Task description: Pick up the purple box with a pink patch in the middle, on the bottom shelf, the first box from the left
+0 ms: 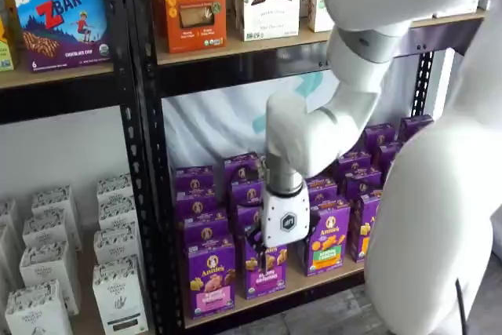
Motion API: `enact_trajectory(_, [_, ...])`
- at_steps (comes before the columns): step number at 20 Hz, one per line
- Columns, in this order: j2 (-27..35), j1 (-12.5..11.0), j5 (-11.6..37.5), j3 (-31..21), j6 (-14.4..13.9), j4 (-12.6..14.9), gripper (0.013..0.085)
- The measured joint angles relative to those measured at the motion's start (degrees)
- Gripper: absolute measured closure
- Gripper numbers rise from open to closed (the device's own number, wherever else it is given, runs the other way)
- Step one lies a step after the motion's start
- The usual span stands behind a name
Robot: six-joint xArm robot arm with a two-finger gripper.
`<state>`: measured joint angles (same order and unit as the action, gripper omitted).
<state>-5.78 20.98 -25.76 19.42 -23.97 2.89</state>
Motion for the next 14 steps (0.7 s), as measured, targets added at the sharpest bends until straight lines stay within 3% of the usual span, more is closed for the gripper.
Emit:
enact_trajectory(4, [6.29, 2.51, 2.79, 2.88, -2.95, 0.52, 0.0130])
enact_trajectory(9, [13.31, 5.00, 4.98, 6.97, -3.32, -1.79, 0.0130])
enact_trajectory(14, [19.34, 5.98, 6.41, 11.83, -2.55, -3.64, 0.0130])
